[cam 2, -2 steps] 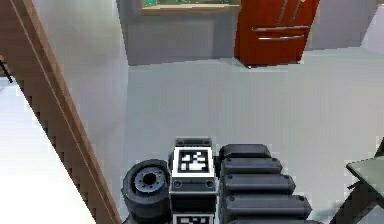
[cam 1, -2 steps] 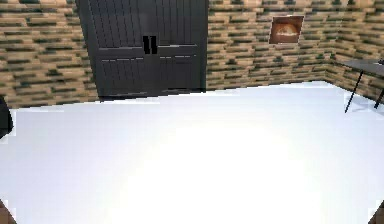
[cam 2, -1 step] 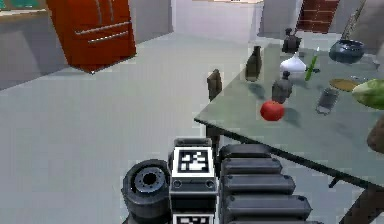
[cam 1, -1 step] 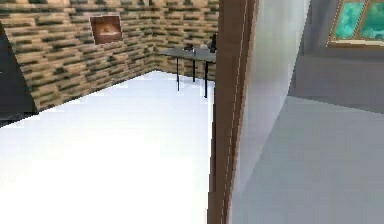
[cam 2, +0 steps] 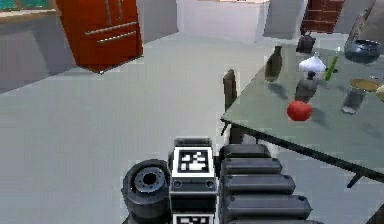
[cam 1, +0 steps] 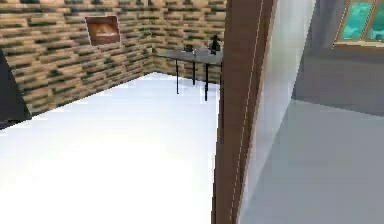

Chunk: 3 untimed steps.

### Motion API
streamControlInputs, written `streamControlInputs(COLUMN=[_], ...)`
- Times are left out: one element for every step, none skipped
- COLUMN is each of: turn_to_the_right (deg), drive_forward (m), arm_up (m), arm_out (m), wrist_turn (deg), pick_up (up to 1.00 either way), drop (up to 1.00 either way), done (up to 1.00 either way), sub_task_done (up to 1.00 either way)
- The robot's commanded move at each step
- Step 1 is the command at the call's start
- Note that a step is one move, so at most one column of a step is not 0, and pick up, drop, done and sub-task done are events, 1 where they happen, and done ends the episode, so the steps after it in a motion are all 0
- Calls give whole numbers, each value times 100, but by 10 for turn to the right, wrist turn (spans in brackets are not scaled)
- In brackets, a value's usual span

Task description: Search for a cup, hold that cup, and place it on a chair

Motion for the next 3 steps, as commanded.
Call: streamControlInputs(turn_to_the_right=[-450,-270,0], drive_forward=[0,0,60], arm_up=[0,0,0], arm_out=[0,0,0], wrist_turn=[0,0,0], pick_up=[0,0,0], drop=[0,0,0], done=[0,0,0], sub_task_done=[0,0,0])
